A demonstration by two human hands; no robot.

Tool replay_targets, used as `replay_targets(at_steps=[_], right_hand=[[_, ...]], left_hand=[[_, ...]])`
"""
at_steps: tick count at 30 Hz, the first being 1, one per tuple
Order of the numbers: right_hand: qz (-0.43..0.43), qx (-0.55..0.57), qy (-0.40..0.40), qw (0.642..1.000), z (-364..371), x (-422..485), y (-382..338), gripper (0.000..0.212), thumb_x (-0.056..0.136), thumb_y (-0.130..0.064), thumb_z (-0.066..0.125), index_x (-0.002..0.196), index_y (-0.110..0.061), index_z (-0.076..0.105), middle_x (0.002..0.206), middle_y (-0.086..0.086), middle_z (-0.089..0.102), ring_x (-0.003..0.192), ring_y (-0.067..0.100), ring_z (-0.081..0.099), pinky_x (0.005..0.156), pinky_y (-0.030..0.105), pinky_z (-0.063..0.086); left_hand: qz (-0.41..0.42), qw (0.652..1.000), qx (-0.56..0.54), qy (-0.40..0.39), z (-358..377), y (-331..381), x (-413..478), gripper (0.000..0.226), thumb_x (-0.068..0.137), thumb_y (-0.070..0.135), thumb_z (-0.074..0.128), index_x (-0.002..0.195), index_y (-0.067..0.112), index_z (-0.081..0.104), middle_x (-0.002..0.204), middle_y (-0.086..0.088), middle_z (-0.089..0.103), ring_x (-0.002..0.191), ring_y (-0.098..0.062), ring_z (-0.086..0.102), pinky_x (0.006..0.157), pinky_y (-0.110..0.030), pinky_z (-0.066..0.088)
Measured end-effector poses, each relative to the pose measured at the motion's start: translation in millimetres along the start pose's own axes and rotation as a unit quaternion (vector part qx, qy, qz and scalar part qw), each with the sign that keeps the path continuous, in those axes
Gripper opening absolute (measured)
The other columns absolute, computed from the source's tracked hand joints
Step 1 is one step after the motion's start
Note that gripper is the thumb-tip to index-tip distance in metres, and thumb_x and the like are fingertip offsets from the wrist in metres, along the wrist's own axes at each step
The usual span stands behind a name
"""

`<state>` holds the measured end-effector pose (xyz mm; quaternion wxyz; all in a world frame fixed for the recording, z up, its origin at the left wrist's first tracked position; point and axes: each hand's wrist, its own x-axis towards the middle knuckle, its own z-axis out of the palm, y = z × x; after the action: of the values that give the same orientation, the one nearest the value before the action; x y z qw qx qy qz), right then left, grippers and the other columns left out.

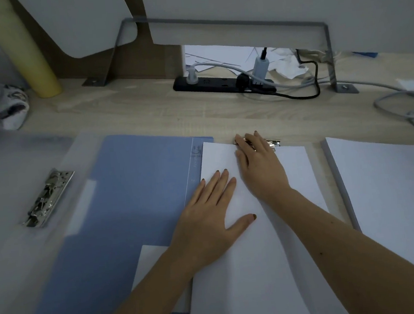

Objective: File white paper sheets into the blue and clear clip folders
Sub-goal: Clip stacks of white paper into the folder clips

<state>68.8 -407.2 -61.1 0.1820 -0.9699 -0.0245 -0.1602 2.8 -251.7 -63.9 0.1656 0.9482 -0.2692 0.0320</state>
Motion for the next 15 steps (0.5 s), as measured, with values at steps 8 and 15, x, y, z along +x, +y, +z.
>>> replay_targets(at_steps=[8, 15], right_hand=[[0.082, 0.090, -0.038, 0.992, -36, -19, -7, 0.047, 0.100, -0.022, 0.030, 0.146, -0.018, 0.025, 0.155, 0.006, 0.024, 0.144, 0.020, 0.018, 0.116, 0.029, 0.012], [0.256, 0.108, -0.033, 0.960, -143, -108, 47, 0.030, 0.095, -0.019, 0.045, 0.120, -0.016, 0.060, 0.135, 0.007, 0.052, 0.121, 0.024, 0.051, 0.092, 0.026, 0.036]], left_hand=[[-0.019, 0.996, 0.018, -0.091, -6, 1, 6, 0.091, 0.071, 0.076, -0.007, 0.148, 0.028, -0.010, 0.157, 0.012, -0.017, 0.133, 0.005, -0.026, 0.111, -0.020, -0.019], [-0.088, 0.960, -0.252, -0.082, -34, 69, 6, 0.048, 0.100, 0.031, 0.034, 0.146, 0.023, 0.026, 0.157, 0.011, 0.017, 0.144, -0.002, 0.009, 0.111, -0.014, 0.003]])
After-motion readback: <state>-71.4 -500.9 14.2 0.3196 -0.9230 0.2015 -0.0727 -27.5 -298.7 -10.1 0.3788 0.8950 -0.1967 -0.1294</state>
